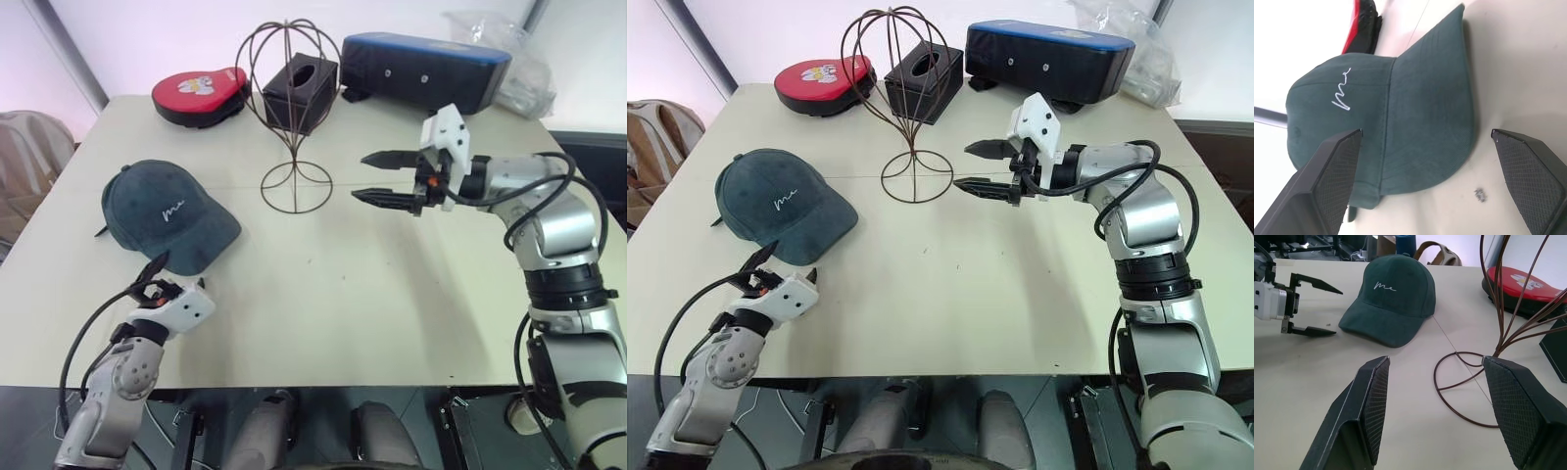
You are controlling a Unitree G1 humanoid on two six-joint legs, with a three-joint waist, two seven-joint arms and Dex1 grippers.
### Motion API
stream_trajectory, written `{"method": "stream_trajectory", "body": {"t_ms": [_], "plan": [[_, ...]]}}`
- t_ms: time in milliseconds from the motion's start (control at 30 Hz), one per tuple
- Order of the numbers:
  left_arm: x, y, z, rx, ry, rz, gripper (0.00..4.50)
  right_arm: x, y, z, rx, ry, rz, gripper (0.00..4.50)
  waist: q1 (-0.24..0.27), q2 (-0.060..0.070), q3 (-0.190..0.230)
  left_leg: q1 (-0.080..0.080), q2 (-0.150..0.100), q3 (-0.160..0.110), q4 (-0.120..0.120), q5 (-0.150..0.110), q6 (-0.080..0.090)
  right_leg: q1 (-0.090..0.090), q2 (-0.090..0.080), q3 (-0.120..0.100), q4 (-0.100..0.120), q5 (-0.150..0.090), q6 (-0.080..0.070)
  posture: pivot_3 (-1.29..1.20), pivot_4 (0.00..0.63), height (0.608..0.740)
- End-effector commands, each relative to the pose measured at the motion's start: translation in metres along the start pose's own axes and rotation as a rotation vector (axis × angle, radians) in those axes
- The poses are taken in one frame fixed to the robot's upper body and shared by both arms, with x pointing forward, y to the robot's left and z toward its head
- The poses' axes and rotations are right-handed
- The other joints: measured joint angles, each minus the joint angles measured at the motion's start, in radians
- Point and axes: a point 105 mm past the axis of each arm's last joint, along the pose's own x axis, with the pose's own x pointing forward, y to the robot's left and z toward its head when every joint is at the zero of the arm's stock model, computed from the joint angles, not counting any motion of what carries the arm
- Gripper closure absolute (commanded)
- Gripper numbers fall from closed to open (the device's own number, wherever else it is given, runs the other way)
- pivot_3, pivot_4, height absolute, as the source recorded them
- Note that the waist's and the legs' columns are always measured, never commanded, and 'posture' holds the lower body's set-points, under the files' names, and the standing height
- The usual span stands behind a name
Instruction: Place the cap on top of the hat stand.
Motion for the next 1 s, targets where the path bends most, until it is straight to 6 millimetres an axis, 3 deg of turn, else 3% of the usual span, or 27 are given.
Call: {"method": "stream_trajectory", "body": {"t_ms": [33,667,1000], "plan": [[0.001,-0.024,0.009,-0.002,-0.036,-0.096,0.05,-0.004,-0.002,0.018,-0.063,-0.047,-0.015,1.43,0.004,0.000,0.000,0.000,0.000,0.000,0.000,0.000,0.000,0.000,0.000,0.000,0.000,0.000,0.000,0.00,0.150,0.740],[0.027,0.005,-0.015,0.195,0.033,0.067,0.05,-0.008,-0.003,0.020,-0.070,-0.048,-0.032,1.43,0.012,0.000,0.000,0.003,0.000,0.000,0.001,0.000,0.000,0.000,0.001,0.000,0.001,0.000,0.001,0.00,0.150,0.740],[0.013,-0.002,-0.025,0.208,0.082,0.104,0.05,-0.009,-0.004,0.020,-0.074,-0.046,-0.039,1.43,-0.010,0.000,0.000,0.003,0.000,0.000,0.000,0.000,0.000,0.001,0.001,0.001,0.002,0.000,0.001,0.00,0.150,0.740]]}}
